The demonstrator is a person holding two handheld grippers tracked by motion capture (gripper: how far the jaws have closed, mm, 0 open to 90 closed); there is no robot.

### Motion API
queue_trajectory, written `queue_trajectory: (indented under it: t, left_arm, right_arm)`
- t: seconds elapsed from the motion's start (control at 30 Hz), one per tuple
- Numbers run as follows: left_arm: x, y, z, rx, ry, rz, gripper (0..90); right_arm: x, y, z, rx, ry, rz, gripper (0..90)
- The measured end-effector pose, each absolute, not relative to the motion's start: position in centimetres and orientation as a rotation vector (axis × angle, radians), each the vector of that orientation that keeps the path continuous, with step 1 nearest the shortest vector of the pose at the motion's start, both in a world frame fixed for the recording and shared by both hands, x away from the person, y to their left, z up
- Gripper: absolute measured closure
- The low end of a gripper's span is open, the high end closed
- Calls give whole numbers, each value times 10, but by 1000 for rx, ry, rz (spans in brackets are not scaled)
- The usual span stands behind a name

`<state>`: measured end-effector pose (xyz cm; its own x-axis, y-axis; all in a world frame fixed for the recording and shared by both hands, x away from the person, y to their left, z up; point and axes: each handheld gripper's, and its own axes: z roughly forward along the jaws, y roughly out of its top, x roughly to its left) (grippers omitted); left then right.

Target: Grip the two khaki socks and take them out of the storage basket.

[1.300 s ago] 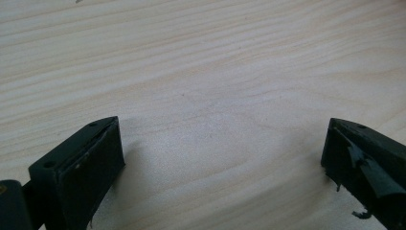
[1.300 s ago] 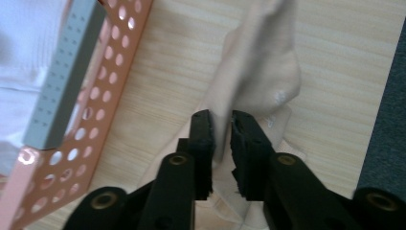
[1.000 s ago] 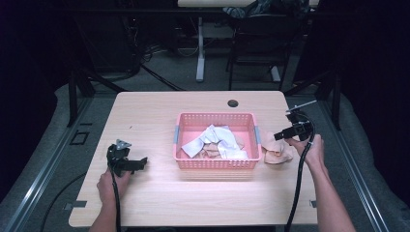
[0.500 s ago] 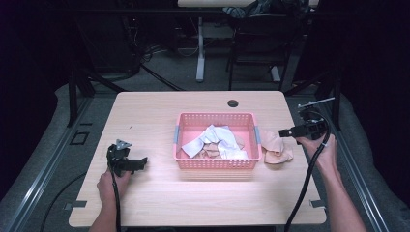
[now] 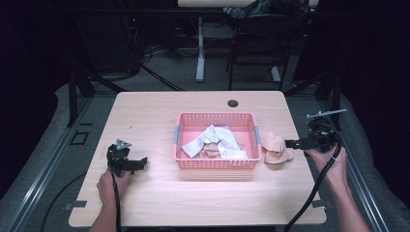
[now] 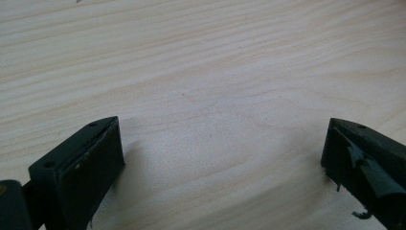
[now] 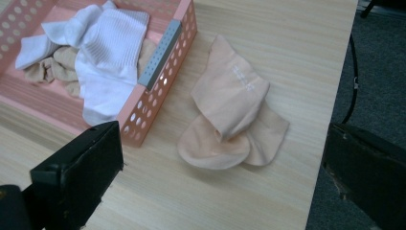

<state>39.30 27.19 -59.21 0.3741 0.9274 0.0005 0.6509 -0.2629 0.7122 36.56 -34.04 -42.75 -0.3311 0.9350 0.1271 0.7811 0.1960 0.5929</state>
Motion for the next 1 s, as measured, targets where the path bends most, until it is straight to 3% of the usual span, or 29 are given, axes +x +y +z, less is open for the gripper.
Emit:
queue_trajectory:
  t: [1.0]
  left_arm:
    - [393, 272, -592, 2010, 1359, 566, 4]
  right_arm:
    - [319, -352, -501, 1694, 2301, 669, 0]
